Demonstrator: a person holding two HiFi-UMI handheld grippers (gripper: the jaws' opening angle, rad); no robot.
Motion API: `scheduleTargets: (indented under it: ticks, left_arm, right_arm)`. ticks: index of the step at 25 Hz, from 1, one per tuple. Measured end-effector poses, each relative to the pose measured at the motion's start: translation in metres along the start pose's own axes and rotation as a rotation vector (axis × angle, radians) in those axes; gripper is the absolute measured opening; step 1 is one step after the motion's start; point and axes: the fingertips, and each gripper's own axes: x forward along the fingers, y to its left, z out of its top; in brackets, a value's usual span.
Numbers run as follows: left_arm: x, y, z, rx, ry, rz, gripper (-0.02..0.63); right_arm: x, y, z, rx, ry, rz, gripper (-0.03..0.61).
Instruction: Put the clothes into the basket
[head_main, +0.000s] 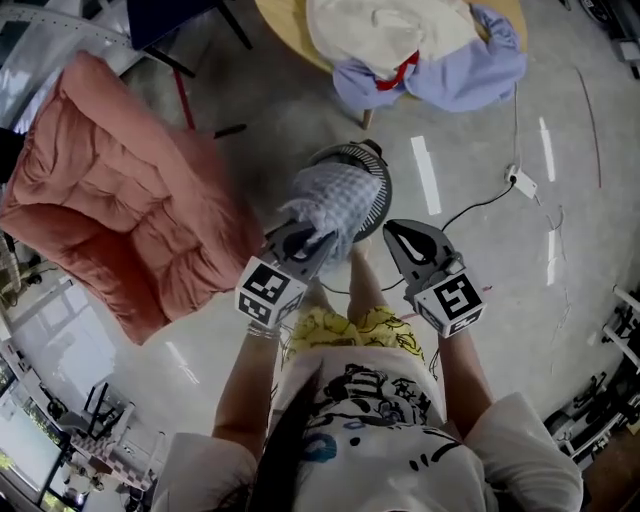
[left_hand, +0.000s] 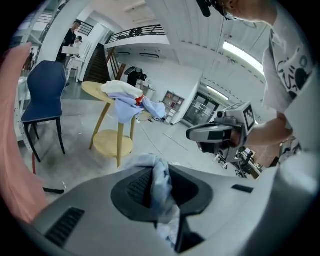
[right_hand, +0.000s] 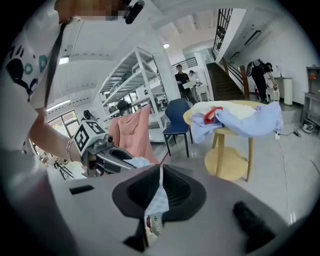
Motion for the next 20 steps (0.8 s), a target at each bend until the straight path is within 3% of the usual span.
scheduleTargets:
  ticks: [8, 20]
  left_arm:
    - [0.044, 0.013, -0.028, -0.045, -0.005, -0.011, 0.074]
    - [0.090, 0.040, -0.067, -0.041, -0.003, 0.089, 0.075]
  right_arm:
    - [0.017, -0.008, -0.043, 0.036, 0.030, 0.024, 0.038]
    - [0.036, -0.021, -0.088, 0.088, 0.053, 0.019, 0.038]
